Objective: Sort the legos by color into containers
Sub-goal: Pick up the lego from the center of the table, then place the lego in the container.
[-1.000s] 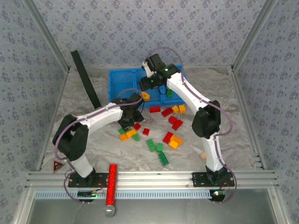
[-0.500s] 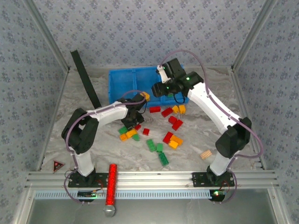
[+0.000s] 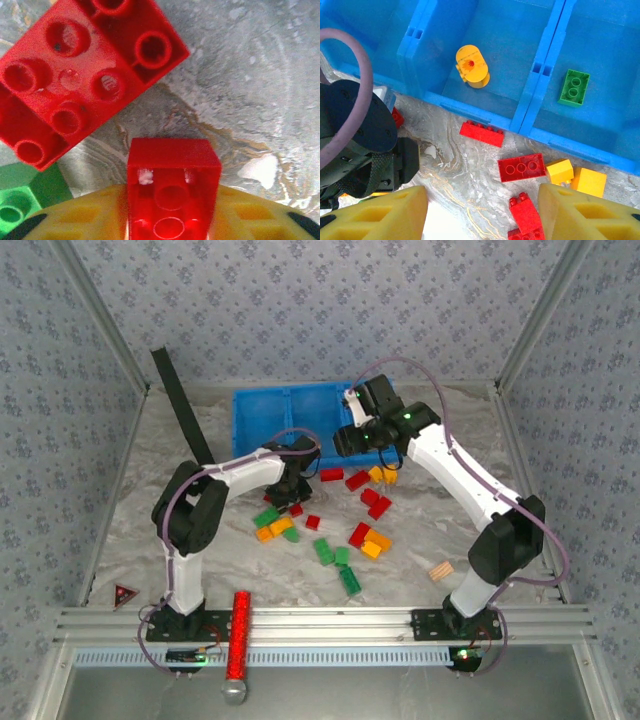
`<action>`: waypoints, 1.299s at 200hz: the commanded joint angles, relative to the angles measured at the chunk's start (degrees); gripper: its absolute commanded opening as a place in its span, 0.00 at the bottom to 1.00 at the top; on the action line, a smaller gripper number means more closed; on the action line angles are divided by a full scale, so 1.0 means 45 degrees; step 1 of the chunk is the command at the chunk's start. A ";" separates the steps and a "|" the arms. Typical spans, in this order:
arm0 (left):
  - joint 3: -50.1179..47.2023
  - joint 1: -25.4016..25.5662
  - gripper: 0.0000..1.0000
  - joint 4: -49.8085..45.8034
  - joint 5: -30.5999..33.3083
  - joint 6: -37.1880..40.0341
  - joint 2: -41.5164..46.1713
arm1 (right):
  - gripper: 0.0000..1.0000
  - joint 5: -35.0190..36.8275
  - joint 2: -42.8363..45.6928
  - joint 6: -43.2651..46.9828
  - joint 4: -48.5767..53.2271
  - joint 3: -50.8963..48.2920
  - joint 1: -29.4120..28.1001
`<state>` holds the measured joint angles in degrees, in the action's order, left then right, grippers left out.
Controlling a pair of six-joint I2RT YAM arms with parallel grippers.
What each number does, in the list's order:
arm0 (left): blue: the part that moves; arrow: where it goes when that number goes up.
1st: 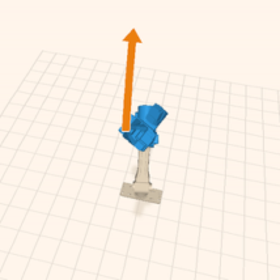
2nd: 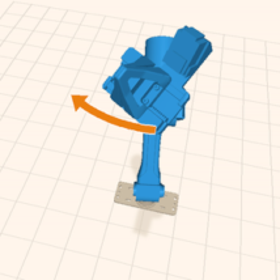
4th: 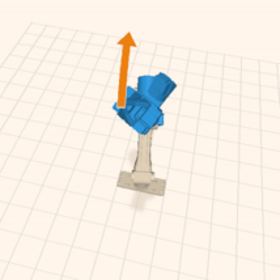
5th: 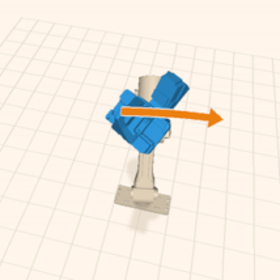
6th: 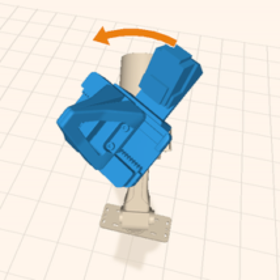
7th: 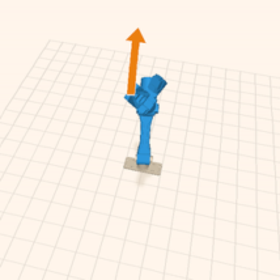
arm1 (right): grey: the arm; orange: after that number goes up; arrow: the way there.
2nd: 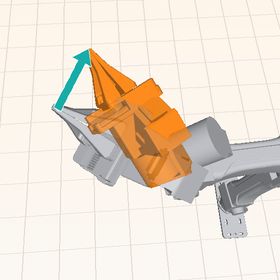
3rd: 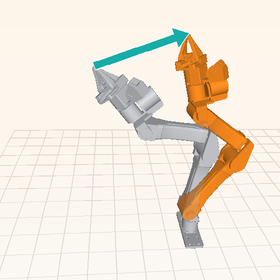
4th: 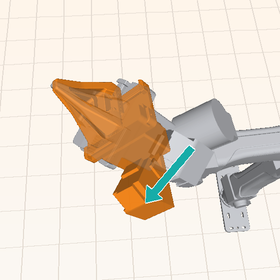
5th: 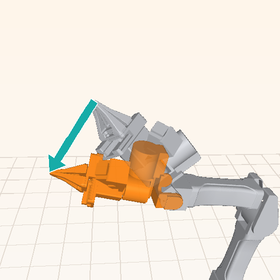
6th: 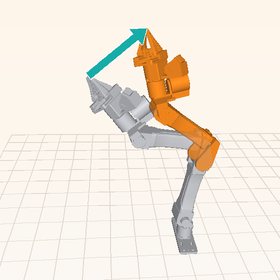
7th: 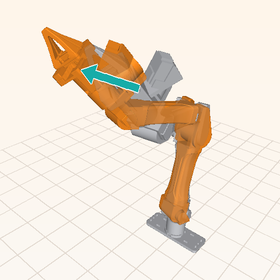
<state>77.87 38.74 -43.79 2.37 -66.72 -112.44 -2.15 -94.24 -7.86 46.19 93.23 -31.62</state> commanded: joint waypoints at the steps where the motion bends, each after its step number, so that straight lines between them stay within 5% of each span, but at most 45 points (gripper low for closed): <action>1: 0.0343 0.0131 0.37 -0.0851 0.0045 0.0503 -0.0353 | 0.62 0.0163 0.0433 0.0222 -0.0060 -0.0181 0.0192; 50: 0.0817 0.0160 0.15 -0.1265 -0.0195 0.1809 -0.0579 | 0.62 0.0071 0.1081 0.0259 0.0471 -0.0446 0.0454; 105: 0.3443 -0.0223 0.13 -0.2447 0.0287 0.3537 0.0613 | 0.64 -0.1017 0.2779 -0.1330 0.0835 -0.2977 0.0952; 147: 0.5983 -0.1179 0.13 -0.2902 0.1120 0.5170 0.0983 | 0.67 -0.1854 0.3792 -0.4007 -0.1293 -0.5117 -0.0294; 207: 0.6784 -0.3172 0.13 -0.1855 0.2143 0.7094 0.0564 | 0.67 -0.0869 0.2294 -0.6661 -0.2356 -0.5425 -0.2000; 260: 0.6861 -0.4019 0.13 -0.1294 0.1734 0.7704 -0.0993 | 0.66 -0.0840 -0.0539 -0.7023 -0.2394 -0.3993 -0.2966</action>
<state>107.37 20.93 -50.61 10.35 -35.27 -113.16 -6.92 -92.73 -36.99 35.53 71.00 -43.18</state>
